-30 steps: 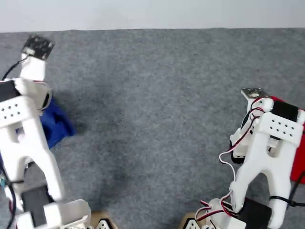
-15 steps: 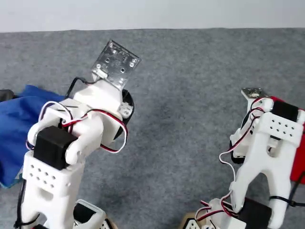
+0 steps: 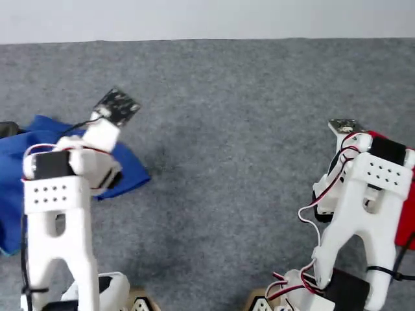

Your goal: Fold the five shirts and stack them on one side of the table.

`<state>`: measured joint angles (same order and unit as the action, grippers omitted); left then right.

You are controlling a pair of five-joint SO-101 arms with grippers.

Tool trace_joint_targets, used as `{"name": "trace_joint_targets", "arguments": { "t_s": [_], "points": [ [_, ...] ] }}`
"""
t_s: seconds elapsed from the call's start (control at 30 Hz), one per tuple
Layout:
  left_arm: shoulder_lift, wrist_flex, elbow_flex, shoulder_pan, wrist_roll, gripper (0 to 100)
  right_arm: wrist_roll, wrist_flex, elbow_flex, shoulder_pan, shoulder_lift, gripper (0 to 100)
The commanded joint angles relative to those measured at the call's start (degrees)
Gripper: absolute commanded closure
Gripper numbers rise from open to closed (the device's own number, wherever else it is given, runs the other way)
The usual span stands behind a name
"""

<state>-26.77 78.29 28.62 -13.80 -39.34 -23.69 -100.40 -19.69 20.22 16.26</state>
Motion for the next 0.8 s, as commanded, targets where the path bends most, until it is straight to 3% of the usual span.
{"name": "trace_joint_targets", "arguments": {
  "t_s": [0.0, 0.2, 0.43, 0.53, 0.67, 0.77],
  "points": [
    [4.48, -6.51, 0.40, -6.59, -8.09, 79, 0.44, -2.51, 0.53, -0.57, 2.15, 98.9],
    [14.07, -16.09, 0.40, -12.04, -15.12, 79, 0.44, -2.51, 0.53, -0.57, 1.89, 98.9],
    [23.21, -22.77, 0.40, -14.77, -18.29, 79, 0.44, -2.51, 0.53, -0.57, 1.89, 98.9],
    [25.85, -23.47, 0.40, -14.95, -18.29, 85, 0.44, -2.51, 0.53, -0.57, 1.89, 98.9],
    [27.34, -25.23, 0.40, -14.15, -18.29, 100, 0.44, -2.51, 0.53, -0.57, 1.98, 98.9],
    [26.29, -24.70, 0.40, -13.89, -18.11, 100, 0.44, -2.51, 0.53, -0.57, 1.98, 98.9]
  ]
}}
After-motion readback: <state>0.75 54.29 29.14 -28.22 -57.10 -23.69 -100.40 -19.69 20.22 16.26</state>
